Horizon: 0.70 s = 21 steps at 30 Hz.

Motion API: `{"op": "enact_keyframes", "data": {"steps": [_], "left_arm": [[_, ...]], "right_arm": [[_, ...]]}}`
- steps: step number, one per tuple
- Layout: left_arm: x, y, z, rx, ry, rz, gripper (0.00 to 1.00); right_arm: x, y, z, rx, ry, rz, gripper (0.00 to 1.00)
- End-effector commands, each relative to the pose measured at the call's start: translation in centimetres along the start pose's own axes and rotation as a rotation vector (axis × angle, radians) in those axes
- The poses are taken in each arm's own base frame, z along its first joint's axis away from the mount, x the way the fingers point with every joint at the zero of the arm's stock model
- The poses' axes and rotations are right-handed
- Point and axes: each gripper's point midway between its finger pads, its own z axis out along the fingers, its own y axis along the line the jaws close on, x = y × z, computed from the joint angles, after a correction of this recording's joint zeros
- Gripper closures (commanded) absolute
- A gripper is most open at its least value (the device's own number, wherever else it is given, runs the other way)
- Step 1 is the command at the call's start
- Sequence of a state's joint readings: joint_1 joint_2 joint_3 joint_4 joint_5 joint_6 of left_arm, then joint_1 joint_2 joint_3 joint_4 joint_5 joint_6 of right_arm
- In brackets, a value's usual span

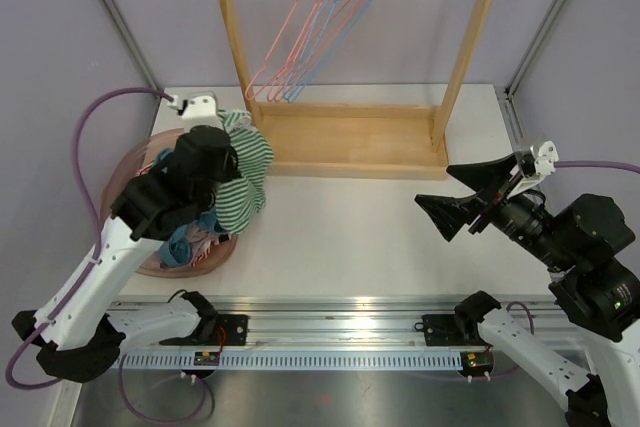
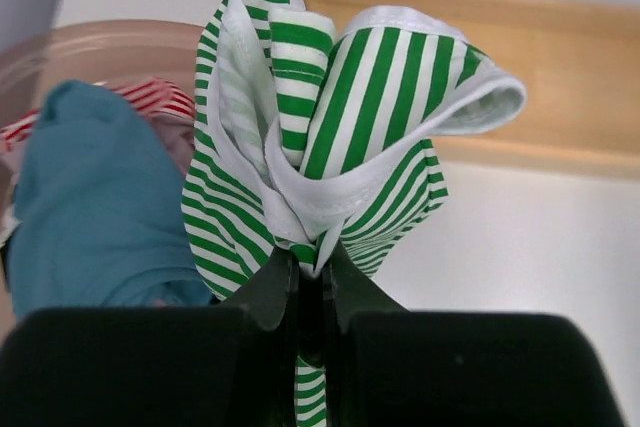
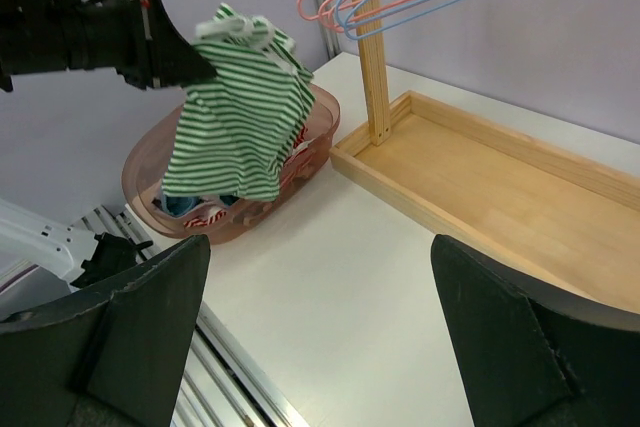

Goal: Remove the tank top from the hanger

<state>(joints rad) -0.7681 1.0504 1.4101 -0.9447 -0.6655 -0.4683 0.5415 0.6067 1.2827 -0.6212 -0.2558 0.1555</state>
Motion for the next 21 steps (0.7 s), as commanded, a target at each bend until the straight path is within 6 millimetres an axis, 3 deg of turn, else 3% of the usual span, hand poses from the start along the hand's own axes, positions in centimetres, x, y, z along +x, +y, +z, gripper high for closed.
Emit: {"op": "enact_keyframes", "data": {"steps": [1,2,8,12,16,17,18,19,21], "left_arm": [[-3.5,4.4,-0.8,-0.145,-0.072,-0.041,1.00],[-3.9,6.4,-0.4,-0.209,-0.076,-0.072,1.00],[-4.2,13.2,1.4,-0.420,-0.057,-0.171,1.00],[-3.0,15.8,3.5,-0.483,0.006,-0.211,1.00],[-1.7,15.7,5.4,-0.432,0.074,-0.221,1.00],[-1.6,15.9,5.4,-0.443,0.077,-0.227,0.96],[-1.3,16.3,5.3,-0.467,0.091,-0.230,0.78],[-1.3,16.8,5.3,-0.493,0.090,-0.230,0.68],[-1.1,17.6,4.9,-0.530,0.090,-0.245,0.32]], "right_arm": [[-2.2,1.0,-0.6,-0.035,-0.069,-0.031,0.00],[-2.2,1.0,-0.5,-0.036,-0.072,-0.030,0.00],[-2.0,1.3,-0.7,-0.054,-0.061,-0.028,0.00],[-1.8,1.4,-0.9,-0.059,-0.053,-0.026,0.01],[-1.7,1.4,-1.2,-0.053,-0.050,-0.032,0.01],[-1.5,1.3,-1.2,-0.050,-0.044,-0.034,0.01],[-1.5,1.2,-1.2,-0.049,-0.043,-0.033,0.01],[-1.4,1.2,-1.1,-0.049,-0.040,-0.033,0.01],[-1.3,1.2,-1.1,-0.049,-0.037,-0.032,0.01]]}}
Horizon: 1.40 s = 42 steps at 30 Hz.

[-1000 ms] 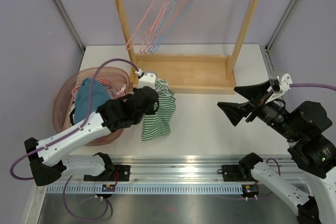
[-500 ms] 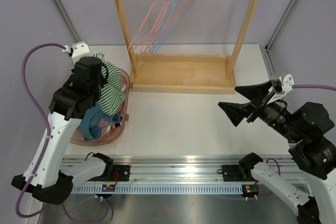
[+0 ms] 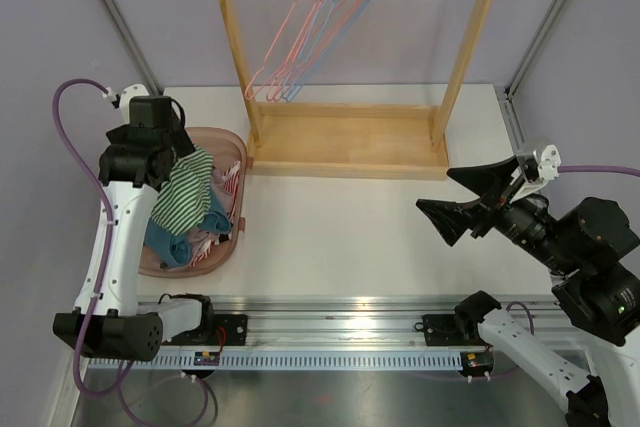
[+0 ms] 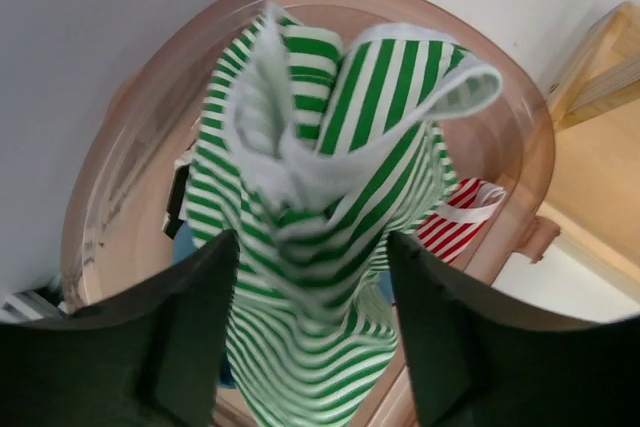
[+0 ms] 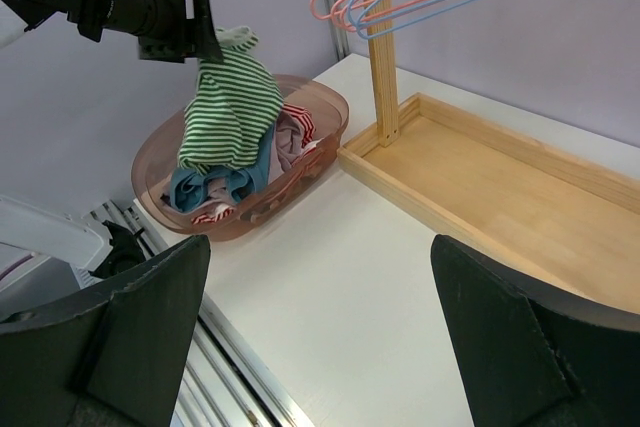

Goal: Remove the tank top from the hanger

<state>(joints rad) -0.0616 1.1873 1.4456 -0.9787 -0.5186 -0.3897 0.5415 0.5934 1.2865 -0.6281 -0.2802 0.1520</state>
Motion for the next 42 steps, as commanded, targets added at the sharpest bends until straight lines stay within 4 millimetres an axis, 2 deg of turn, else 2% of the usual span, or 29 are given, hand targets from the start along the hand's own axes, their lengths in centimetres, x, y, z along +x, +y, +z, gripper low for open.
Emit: {"op": "enact_keyframes", "data": {"steps": [1,3,7,11,13,15,16,20,26,29,32,33,36,42], "left_arm": [[-1.3,0.7,-0.3,-0.016,-0.043,-0.059,0.11],[-1.4,1.1,-0.6,-0.027,-0.051,-0.068,0.01],[-1.6,1.1,-1.3,-0.004,-0.060,-0.072,0.01],[-1.2,-0.7,-2.6,0.149,-0.052,-0.041,0.01],[-0.9,-1.7,-4.1,0.252,-0.070,-0.043,0.01],[-1.2,-1.6,-6.0,0.311,-0.117,-0.061,0.01],[-0.7,-1.8,-6.6,0.346,-0.119,-0.051,0.01],[-0.5,-0.7,-9.4,0.396,-0.188,-0.052,0.01],[1.2,1.8,-12.4,0.414,-0.254,0.012,0.01],[2.3,2.7,-13.6,0.438,-0.287,0.058,0.01],[3.6,2.5,-14.2,0.504,-0.306,0.139,0.01],[3.8,3.2,-14.7,0.503,-0.333,0.136,0.01],[4.3,4.6,-14.9,0.477,-0.365,0.123,0.01],[5.6,5.2,-14.4,0.475,-0.394,0.096,0.01]], "right_arm": [[-1.2,0.6,-0.5,-0.023,-0.032,-0.027,0.00],[-1.1,0.5,-0.5,-0.019,-0.029,-0.028,0.01],[-0.8,-0.8,0.0,0.055,-0.004,-0.006,0.00],[0.5,-4.8,0.4,0.282,0.071,0.047,0.01],[1.4,-6.2,0.7,0.352,0.107,0.064,0.00],[1.7,-7.5,0.7,0.426,0.110,0.075,0.00],[1.9,-7.9,0.5,0.455,0.116,0.077,0.01],[2.6,-10.7,-0.6,0.627,0.142,0.072,0.00],[5.2,-13.3,-2.2,0.790,0.241,0.036,0.00],[6.3,-13.9,-3.1,0.834,0.273,0.023,0.01],[6.9,-14.2,-3.8,0.860,0.285,0.014,0.01],[6.9,-14.2,-4.2,0.864,0.279,0.014,0.00],[7.4,-14.2,-5.0,0.873,0.269,0.020,0.01],[9.1,-14.0,-5.8,0.848,0.262,0.023,0.00]]}}
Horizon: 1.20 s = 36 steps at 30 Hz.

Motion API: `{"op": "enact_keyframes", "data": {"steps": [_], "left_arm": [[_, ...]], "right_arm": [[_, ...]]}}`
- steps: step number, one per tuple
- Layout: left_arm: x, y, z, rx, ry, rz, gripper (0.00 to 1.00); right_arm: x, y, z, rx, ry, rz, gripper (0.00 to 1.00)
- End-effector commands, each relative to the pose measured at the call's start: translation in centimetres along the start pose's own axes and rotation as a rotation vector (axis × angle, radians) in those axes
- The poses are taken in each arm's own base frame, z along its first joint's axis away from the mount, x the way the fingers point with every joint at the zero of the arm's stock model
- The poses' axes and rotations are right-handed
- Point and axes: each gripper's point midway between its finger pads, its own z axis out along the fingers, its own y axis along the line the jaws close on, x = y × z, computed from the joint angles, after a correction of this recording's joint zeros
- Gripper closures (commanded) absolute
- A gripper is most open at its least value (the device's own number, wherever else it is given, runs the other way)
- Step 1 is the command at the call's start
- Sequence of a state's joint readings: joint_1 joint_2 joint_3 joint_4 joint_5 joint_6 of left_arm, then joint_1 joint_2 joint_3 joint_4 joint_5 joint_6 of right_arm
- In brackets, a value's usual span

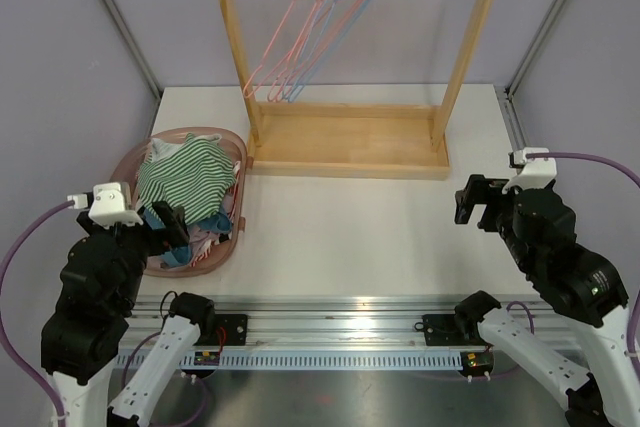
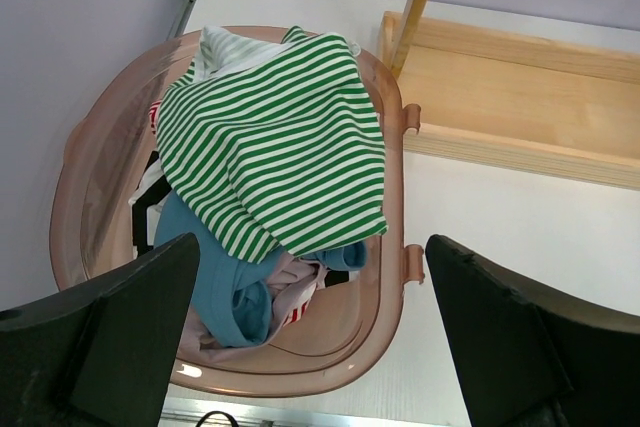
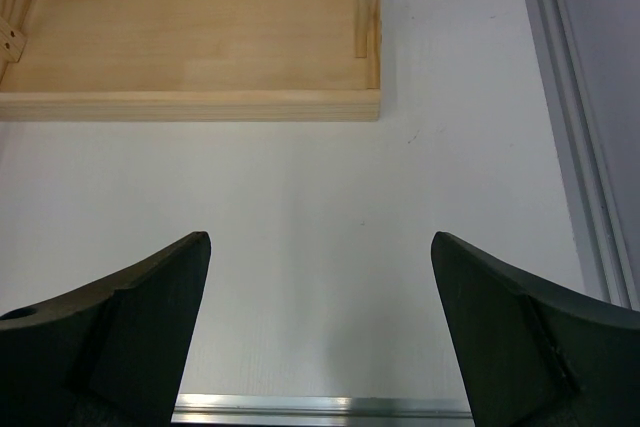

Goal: Remove the tank top from the hanger

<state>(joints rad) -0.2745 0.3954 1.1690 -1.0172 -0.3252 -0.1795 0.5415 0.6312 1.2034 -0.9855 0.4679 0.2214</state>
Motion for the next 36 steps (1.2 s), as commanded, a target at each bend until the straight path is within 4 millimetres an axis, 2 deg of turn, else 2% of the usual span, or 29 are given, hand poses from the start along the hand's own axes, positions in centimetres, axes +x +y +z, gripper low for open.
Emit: {"op": "enact_keyframes", "data": {"steps": [1,9,17,36], "left_arm": [[-0.2,0.6,0.1,-0.022,-0.042,0.011,0.01],[-0.1,0.2,0.4,-0.004,-0.070,-0.001,0.01],[-0.2,0.3,0.8,-0.016,-0.078,-0.005,0.01],[0.1,-0.1,1.3,-0.003,-0.064,0.003,0.01]], "right_arm": [[0.3,-0.5,0.0,0.016,-0.024,0.017,0.01],[1.3,-0.9,0.5,0.040,-0.019,0.011,0.00],[0.7,-0.5,0.7,0.029,-0.037,0.022,0.01],[0.9,-0.2,0.8,0.013,-0.036,0.031,0.00]]}}
